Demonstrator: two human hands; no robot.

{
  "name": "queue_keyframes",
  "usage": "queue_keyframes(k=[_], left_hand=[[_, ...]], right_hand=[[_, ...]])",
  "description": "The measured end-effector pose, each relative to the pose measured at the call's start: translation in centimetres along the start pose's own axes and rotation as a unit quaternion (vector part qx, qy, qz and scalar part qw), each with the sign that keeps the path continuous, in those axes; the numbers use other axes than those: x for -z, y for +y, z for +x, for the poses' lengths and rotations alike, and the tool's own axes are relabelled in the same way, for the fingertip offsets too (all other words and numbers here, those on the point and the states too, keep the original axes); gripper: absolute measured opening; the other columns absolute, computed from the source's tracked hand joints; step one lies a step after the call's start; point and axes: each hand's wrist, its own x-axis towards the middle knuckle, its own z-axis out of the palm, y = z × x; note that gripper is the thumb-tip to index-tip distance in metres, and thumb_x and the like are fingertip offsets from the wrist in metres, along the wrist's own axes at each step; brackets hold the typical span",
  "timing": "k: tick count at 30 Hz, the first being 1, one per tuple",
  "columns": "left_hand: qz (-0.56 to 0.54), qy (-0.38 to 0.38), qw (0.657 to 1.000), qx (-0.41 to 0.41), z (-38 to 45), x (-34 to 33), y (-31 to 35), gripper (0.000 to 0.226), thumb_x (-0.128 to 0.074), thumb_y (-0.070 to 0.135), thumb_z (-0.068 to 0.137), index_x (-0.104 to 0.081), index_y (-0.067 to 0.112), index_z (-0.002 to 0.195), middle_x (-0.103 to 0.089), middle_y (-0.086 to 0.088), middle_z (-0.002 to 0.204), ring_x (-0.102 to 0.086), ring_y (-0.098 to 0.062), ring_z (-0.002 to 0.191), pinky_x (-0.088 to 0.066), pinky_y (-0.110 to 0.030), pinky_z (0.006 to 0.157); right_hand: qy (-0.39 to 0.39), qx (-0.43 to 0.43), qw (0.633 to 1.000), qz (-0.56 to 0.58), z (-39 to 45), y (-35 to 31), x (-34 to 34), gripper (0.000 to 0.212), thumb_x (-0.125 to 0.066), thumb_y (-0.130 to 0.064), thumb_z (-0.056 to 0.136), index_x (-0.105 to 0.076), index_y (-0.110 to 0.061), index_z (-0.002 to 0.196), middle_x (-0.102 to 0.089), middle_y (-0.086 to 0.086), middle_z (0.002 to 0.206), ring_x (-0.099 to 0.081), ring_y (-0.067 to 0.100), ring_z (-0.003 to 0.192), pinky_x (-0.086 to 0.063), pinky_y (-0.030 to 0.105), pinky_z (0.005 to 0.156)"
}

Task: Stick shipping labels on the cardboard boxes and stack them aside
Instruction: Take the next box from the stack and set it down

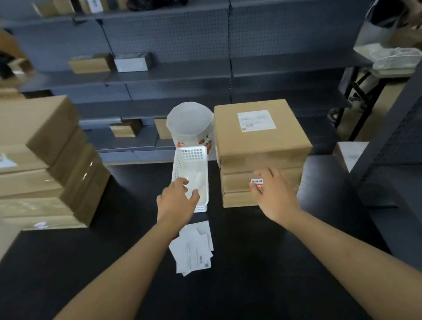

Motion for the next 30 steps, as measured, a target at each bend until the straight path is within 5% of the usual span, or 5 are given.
queue_keyframes(k=[9, 19, 30], left_hand=[[0.068, 0.002, 0.997, -0.035, -3.6, 3.8, -4.4, 0.038, -0.056, 0.038, 0.091, -0.053, 0.018, 0.123, -0.062, 0.001, 0.117, -0.058, -0.016, 0.104, -0.041, -0.038, 0.095], [0.152, -0.110, 0.979, -0.078, -3.8, 8.7, -15.5, 0.041, -0.051, 0.038, 0.094, -0.049, 0.018, 0.129, -0.056, -0.003, 0.123, -0.053, -0.021, 0.113, -0.042, -0.037, 0.097], [0.161, -0.121, 0.975, -0.092, -4.7, 12.5, -22.0, 0.040, -0.051, 0.037, 0.094, -0.047, 0.019, 0.130, -0.055, -0.002, 0.124, -0.053, -0.020, 0.114, -0.041, -0.036, 0.095]], right_hand=[[-0.059, 0.036, 0.997, 0.018, -4.2, -5.1, -2.4, 0.030, -0.053, -0.026, 0.095, -0.055, -0.018, 0.124, -0.054, 0.003, 0.124, -0.050, 0.020, 0.115, -0.042, 0.035, 0.101], [-0.106, -0.024, 0.994, -0.012, -8.0, -14.2, -9.0, 0.034, -0.051, -0.028, 0.096, -0.050, -0.016, 0.128, -0.053, 0.005, 0.126, -0.048, 0.020, 0.117, -0.041, 0.032, 0.100], [-0.127, -0.010, 0.992, -0.001, -10.8, -22.0, -13.3, 0.035, -0.053, -0.030, 0.095, -0.052, -0.016, 0.127, -0.054, 0.003, 0.126, -0.047, 0.020, 0.118, -0.041, 0.030, 0.098]])
